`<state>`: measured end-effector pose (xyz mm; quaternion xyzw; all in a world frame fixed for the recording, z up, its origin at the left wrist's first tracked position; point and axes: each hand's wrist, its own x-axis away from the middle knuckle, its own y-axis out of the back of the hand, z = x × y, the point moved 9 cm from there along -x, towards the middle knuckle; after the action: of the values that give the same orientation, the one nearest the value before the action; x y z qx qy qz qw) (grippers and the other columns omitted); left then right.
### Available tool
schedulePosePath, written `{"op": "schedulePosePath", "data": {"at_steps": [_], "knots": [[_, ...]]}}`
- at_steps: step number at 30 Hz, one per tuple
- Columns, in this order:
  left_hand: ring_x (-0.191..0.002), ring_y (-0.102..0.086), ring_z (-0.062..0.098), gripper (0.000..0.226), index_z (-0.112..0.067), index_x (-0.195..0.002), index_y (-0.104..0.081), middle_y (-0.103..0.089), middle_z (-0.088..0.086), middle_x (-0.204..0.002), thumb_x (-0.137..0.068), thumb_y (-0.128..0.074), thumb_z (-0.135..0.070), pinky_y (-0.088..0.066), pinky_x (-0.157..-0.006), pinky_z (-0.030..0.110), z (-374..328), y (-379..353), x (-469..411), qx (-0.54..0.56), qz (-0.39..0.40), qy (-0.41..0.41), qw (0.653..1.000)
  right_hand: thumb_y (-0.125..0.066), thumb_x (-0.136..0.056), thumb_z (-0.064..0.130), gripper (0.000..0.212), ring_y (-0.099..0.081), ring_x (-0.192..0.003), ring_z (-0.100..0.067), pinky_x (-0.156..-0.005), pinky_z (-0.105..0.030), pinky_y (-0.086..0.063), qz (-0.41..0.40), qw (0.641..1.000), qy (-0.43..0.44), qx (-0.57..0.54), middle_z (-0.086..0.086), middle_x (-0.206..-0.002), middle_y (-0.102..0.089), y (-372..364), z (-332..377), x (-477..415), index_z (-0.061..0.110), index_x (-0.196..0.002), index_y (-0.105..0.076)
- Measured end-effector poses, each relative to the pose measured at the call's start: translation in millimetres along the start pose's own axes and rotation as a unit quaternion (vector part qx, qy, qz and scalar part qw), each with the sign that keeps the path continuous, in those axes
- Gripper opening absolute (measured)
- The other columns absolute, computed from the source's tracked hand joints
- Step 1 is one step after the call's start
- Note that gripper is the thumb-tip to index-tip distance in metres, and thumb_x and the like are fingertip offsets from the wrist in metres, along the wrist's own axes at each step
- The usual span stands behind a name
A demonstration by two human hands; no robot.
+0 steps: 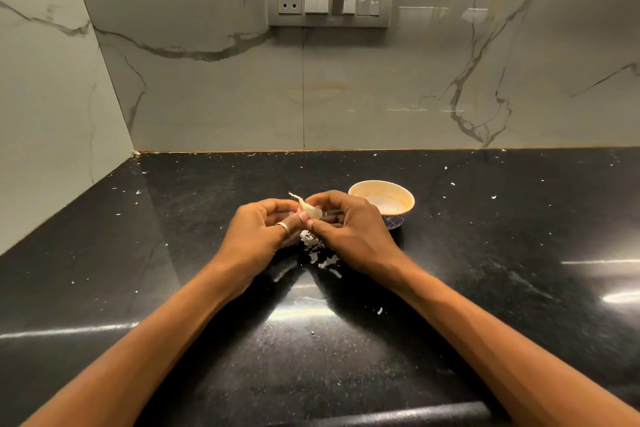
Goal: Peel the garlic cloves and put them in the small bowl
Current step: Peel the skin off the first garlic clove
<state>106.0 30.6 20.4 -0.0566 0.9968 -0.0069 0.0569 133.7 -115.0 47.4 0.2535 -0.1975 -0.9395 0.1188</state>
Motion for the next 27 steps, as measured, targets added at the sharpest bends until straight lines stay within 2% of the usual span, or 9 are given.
{"op": "schedulePosePath", "data": {"at_steps": [2,5,7,12,15,23,27], "knots": [[-0.096,-0.075,0.026,0.015,-0.005,-0.1,-0.076,-0.077,0.014,-0.094,-0.085,-0.076,-0.011,-0.058,-0.091,0.038,2.5,2.2,-0.4,0.005,-0.016,0.011,1.0,-0.078,-0.087,0.021,0.022,-0.072,-0.088,-0.005,-0.083,-0.031,-0.061,-0.01,1.0,-0.015,0.003,0.006,-0.097,-0.075,3.0,-4.6,-0.6,0.018,-0.108,-0.074],[-0.096,-0.075,0.028,0.01,-0.007,-0.095,-0.079,-0.077,0.015,-0.092,-0.087,-0.074,-0.006,-0.06,-0.087,0.033,4.4,2.4,-0.2,0.001,-0.017,0.01,1.0,-0.078,-0.087,0.028,0.02,-0.071,-0.087,-0.006,-0.082,-0.031,-0.061,-0.006,0.999,-0.032,0.002,0.006,-0.095,-0.075,1.2,-9.2,0.8,0.02,-0.106,-0.074],[-0.095,-0.075,0.029,0.011,-0.012,-0.092,-0.081,-0.077,0.014,-0.091,-0.087,-0.073,-0.006,-0.059,-0.089,0.036,3.8,2.7,-0.1,-0.022,-0.016,-0.002,1.0,-0.077,-0.088,0.027,0.019,-0.071,-0.087,-0.006,-0.081,-0.031,-0.061,0.002,0.999,-0.031,0.01,0.007,-0.093,-0.075,-1.9,-9.3,1.1,0.02,-0.106,-0.075],[-0.092,-0.075,0.028,0.014,-0.017,-0.091,-0.081,-0.078,0.011,-0.09,-0.087,-0.074,-0.005,-0.055,-0.094,0.041,1.7,2.1,1.0,-0.051,-0.017,-0.019,0.998,-0.072,-0.093,0.017,0.018,-0.071,-0.087,-0.005,-0.078,-0.019,-0.058,0.018,1.0,-0.015,0.018,0.005,-0.097,-0.075,-7.2,-7.6,2.6,0.018,-0.11,-0.075],[-0.092,-0.075,0.027,0.014,-0.015,-0.093,-0.08,-0.078,0.01,-0.09,-0.087,-0.074,-0.004,-0.057,-0.091,0.04,1.4,1.8,1.0,-0.052,-0.015,-0.02,0.998,-0.071,-0.093,0.015,0.018,-0.07,-0.088,-0.005,-0.079,-0.019,-0.058,0.019,1.0,-0.008,0.02,0.004,-0.098,-0.075,-6.7,-5.8,4.1,0.017,-0.111,-0.074],[-0.093,-0.075,0.031,0.016,-0.007,-0.098,-0.078,-0.077,0.015,-0.092,-0.087,-0.071,0.003,-0.06,-0.084,0.034,1.0,0.1,1.4,-0.022,-0.008,-0.017,1.0,-0.071,-0.093,0.015,0.019,-0.07,-0.094,-0.01,-0.087,-0.036,-0.059,0.027,1.0,-0.012,0.01,0.003,-0.101,-0.074,-7.0,-9.4,4.2,0.015,-0.112,-0.073],[-0.091,-0.076,0.024,0.017,-0.014,-0.096,-0.079,-0.078,0.008,-0.09,-0.085,-0.075,-0.002,-0.061,-0.085,0.032,-2.7,3.3,1.3,-0.055,-0.026,-0.039,0.997,-0.075,-0.091,0.023,0.018,-0.073,-0.091,-0.015,-0.088,-0.043,-0.059,0.026,0.999,-0.032,-0.03,0.002,-0.095,-0.077,-6.7,-13.4,3.3,0.017,-0.108,-0.075]]}}
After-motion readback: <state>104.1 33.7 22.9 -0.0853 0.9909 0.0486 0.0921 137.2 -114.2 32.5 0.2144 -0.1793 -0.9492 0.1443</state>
